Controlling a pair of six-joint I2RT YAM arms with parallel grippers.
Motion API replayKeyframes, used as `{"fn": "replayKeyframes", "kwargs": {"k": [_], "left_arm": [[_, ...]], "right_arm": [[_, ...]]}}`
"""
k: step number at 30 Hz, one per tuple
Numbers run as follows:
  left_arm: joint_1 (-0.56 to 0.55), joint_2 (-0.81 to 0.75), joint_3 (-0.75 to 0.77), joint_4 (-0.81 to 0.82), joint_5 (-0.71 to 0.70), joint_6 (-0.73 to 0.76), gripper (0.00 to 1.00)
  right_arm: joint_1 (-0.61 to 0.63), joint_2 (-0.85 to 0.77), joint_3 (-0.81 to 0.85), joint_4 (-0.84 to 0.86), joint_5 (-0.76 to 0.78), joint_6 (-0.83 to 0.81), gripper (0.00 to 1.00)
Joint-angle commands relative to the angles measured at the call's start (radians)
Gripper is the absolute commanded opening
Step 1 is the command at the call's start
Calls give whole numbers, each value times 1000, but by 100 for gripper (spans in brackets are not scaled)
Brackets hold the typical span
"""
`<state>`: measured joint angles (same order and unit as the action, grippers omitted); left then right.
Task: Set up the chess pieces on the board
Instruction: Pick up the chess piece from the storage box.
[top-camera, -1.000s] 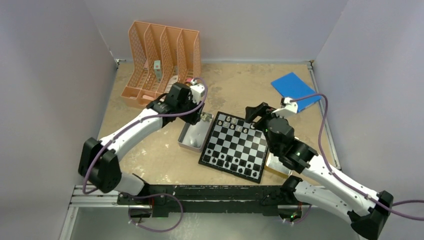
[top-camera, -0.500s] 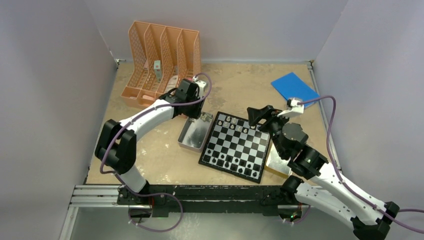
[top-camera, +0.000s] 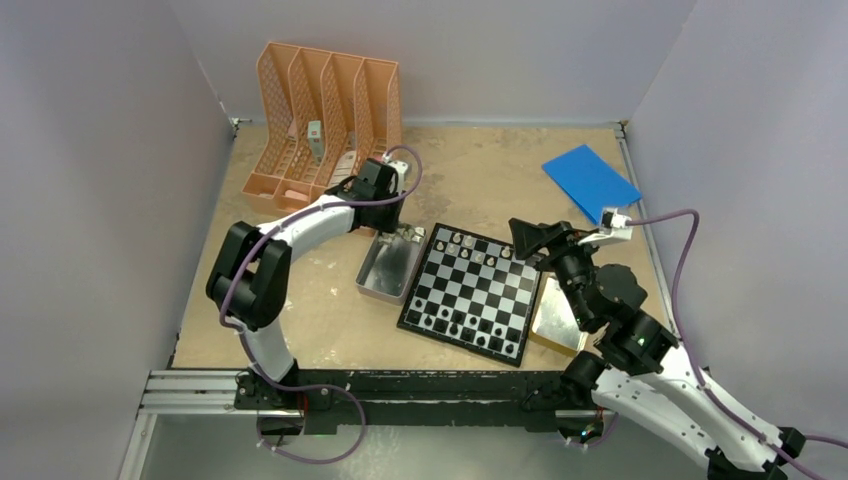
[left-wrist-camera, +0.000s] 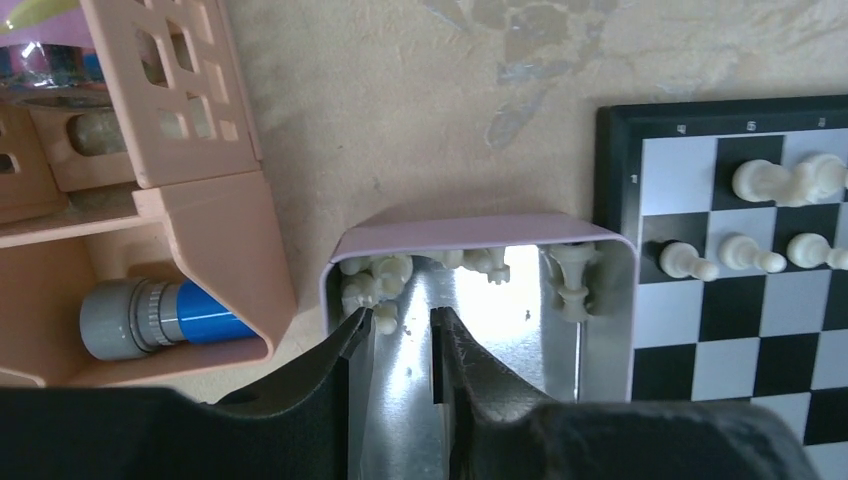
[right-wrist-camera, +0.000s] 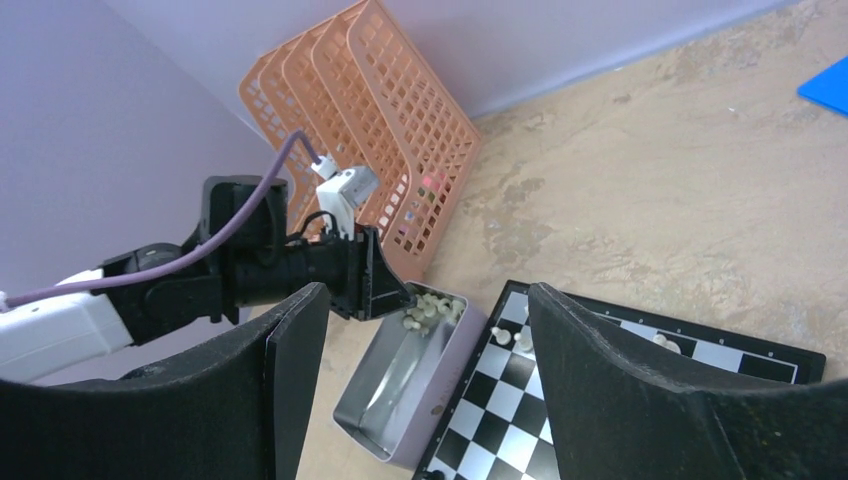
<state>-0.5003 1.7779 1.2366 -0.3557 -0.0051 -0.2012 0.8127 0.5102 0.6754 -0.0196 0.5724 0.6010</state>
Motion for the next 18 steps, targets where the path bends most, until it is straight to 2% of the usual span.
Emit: {"fn": "replayKeyframes", "kwargs": {"k": [1, 10, 18], "left_arm": [[23, 16, 28, 55, 0, -6, 26], [26, 25, 3, 115, 49, 26, 24], [27, 44, 17, 94, 31, 42, 23]], "right_arm": [[3, -23, 9, -2, 2, -19, 75], [3, -40, 8, -7, 7, -21, 75], [3, -37, 17, -10, 17, -21, 75]]}}
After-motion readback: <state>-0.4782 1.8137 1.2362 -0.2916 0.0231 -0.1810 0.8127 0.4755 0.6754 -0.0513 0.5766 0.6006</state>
